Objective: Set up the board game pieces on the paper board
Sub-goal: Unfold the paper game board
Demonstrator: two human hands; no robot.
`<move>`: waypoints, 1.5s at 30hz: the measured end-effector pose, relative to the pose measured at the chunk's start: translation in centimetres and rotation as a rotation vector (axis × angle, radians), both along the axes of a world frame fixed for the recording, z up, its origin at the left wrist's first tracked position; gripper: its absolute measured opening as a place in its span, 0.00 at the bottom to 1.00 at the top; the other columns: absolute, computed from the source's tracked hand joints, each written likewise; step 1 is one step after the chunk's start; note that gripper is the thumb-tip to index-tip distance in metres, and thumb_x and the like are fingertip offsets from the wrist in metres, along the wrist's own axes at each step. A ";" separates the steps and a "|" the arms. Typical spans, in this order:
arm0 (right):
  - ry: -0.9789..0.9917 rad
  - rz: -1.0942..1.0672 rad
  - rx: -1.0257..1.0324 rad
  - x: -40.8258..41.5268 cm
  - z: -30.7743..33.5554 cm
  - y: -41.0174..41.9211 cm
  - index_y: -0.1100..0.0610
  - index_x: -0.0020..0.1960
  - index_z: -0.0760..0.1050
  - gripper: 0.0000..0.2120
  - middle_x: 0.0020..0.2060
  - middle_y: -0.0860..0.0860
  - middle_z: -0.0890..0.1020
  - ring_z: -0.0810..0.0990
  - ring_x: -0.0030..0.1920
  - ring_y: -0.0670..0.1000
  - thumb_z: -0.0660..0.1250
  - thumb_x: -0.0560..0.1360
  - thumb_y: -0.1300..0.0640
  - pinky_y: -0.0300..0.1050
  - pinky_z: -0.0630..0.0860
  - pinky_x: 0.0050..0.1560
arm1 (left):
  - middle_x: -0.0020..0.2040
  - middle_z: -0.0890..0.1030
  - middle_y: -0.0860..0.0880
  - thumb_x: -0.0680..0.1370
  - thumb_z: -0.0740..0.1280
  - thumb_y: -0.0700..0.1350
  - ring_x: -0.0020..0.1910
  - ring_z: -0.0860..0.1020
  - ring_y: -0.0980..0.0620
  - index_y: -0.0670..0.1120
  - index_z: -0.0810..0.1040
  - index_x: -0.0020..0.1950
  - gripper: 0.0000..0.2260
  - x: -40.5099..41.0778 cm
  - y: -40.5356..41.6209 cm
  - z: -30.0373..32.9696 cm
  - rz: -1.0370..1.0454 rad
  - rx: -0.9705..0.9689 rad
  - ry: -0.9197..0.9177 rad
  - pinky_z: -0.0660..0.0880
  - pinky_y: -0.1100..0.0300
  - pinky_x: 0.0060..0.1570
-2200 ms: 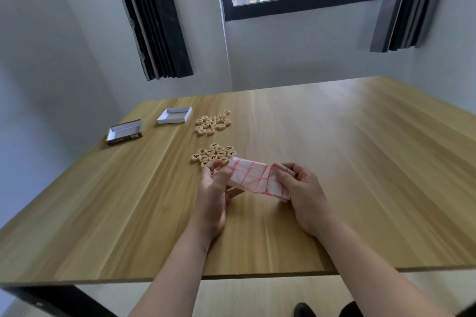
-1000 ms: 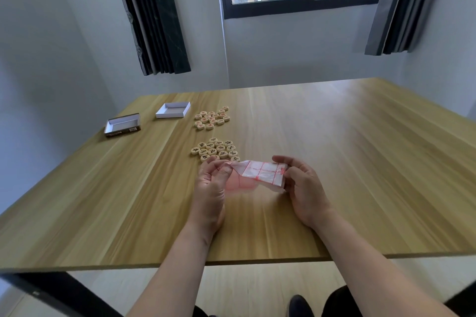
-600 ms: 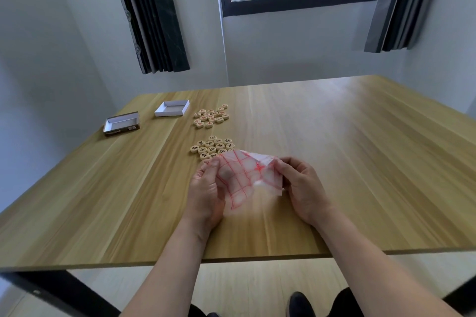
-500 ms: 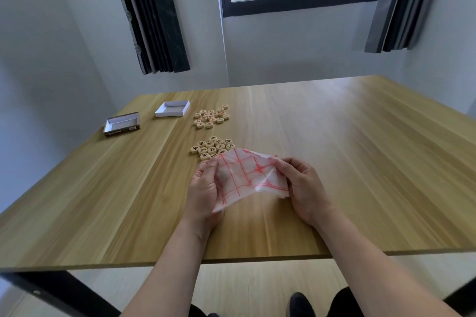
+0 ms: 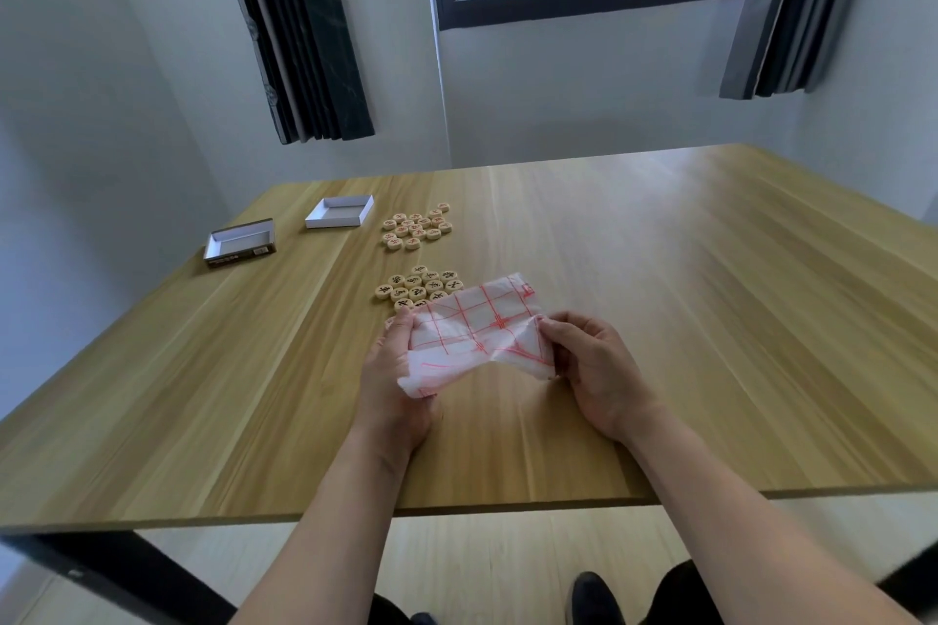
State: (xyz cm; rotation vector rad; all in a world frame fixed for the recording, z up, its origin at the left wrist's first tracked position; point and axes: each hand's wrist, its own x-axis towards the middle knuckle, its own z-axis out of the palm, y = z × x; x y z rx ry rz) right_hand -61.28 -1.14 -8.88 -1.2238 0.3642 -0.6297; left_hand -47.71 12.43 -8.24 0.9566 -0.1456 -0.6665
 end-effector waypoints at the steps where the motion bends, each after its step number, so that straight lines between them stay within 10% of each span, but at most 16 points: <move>1: 0.000 -0.011 0.009 0.0 0.0 0.0 0.56 0.39 0.80 0.08 0.36 0.55 0.80 0.74 0.36 0.52 0.67 0.76 0.58 0.43 0.67 0.35 | 0.50 0.82 0.44 0.80 0.65 0.45 0.44 0.83 0.48 0.46 0.75 0.54 0.05 0.0 -0.1 -0.1 0.005 -0.002 -0.026 0.81 0.53 0.40; 8: -0.122 -0.144 0.180 0.1 0.1 -0.4 0.62 0.46 0.78 0.10 0.43 0.57 0.83 0.82 0.44 0.55 0.65 0.77 0.54 0.49 0.80 0.48 | 0.65 0.70 0.43 0.68 0.75 0.52 0.63 0.76 0.42 0.58 0.70 0.63 0.26 -0.9 -0.3 -0.4 -0.087 0.033 -0.383 0.75 0.42 0.60; 13: -0.098 -0.202 0.145 0.3 0.0 -0.4 0.62 0.48 0.77 0.17 0.43 0.60 0.81 0.80 0.45 0.59 0.69 0.73 0.47 0.57 0.77 0.53 | 0.66 0.66 0.52 0.63 0.72 0.63 0.65 0.68 0.63 0.60 0.77 0.56 0.24 -1.7 -0.2 -0.8 -0.092 0.332 -0.809 0.69 0.61 0.61; 17: -0.060 -0.181 0.089 0.1 0.1 -0.1 0.61 0.45 0.78 0.17 0.46 0.60 0.82 0.82 0.47 0.60 0.69 0.71 0.45 0.57 0.78 0.52 | 0.65 0.64 0.58 0.62 0.73 0.64 0.69 0.65 0.59 0.63 0.78 0.53 0.21 -1.8 -0.6 -1.0 -0.122 0.433 -0.939 0.69 0.49 0.67; 39: -0.043 -0.164 0.054 0.2 0.0 0.0 0.59 0.42 0.77 0.12 0.50 0.64 0.82 0.82 0.50 0.64 0.69 0.73 0.49 0.62 0.78 0.55 | 0.58 0.71 0.57 0.71 0.71 0.52 0.65 0.67 0.59 0.58 0.80 0.47 0.06 -2.0 -1.0 -1.4 -0.085 0.457 -1.084 0.65 0.66 0.60; 45: -0.065 -0.143 0.115 0.2 0.1 -0.1 0.60 0.41 0.75 0.17 0.49 0.64 0.82 0.81 0.50 0.63 0.72 0.66 0.46 0.60 0.77 0.57 | 0.47 0.81 0.37 0.78 0.66 0.48 0.45 0.78 0.43 0.42 0.80 0.46 0.10 -1.4 -0.8 -0.9 -0.014 0.145 -0.517 0.76 0.42 0.49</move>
